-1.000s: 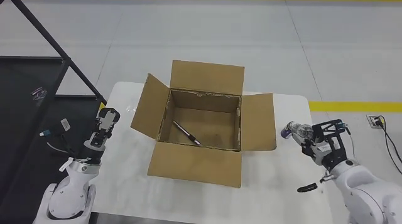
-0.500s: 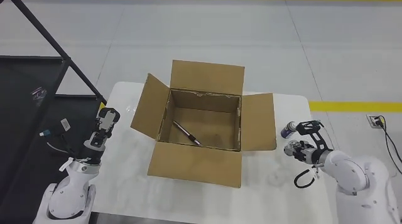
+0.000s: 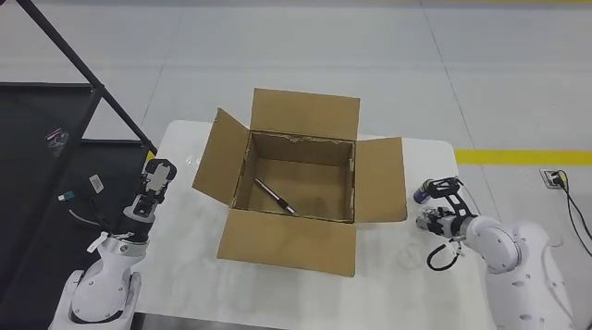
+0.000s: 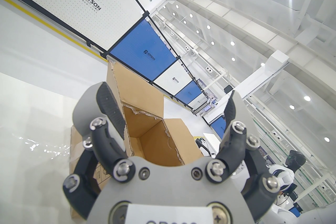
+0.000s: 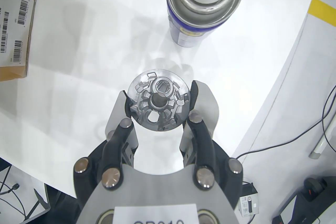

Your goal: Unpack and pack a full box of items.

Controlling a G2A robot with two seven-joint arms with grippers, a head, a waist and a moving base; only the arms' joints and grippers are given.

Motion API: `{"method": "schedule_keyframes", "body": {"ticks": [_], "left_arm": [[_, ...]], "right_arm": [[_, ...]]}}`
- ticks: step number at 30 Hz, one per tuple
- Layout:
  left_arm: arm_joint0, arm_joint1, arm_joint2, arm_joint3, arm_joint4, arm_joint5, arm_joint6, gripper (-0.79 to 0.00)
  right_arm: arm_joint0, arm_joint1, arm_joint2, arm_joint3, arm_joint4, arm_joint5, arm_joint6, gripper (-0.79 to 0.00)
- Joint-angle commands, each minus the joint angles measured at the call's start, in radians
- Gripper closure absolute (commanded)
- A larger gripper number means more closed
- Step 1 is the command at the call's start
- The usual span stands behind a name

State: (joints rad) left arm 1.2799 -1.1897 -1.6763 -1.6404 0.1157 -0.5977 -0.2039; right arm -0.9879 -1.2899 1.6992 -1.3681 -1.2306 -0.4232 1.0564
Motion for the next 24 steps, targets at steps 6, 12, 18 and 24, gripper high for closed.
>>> {"method": "schedule_keyframes", "body": {"ticks": [6, 12, 18, 24], "left_arm": [[0.0, 0.0, 0.0, 0.0, 0.0, 0.0, 0.0, -0.785], [0.0, 0.0, 0.0, 0.0, 0.0, 0.0, 0.0, -0.785], [0.0, 0.0, 0.0, 0.0, 0.0, 0.0, 0.0, -0.785], [0.0, 0.0, 0.0, 0.0, 0.0, 0.0, 0.0, -0.785]], "right_arm": [[0.017, 0.012, -0.019, 0.028, -0.003, 0.006, 0.009, -0.302], [0.032, 0.02, -0.036, 0.049, 0.001, 0.009, 0.013, -0.363], [0.044, 0.029, -0.047, 0.052, 0.01, 0.018, 0.012, -0.742], [0.038, 0.039, -0.048, 0.023, 0.023, 0.025, 0.022, -0.785]]}}
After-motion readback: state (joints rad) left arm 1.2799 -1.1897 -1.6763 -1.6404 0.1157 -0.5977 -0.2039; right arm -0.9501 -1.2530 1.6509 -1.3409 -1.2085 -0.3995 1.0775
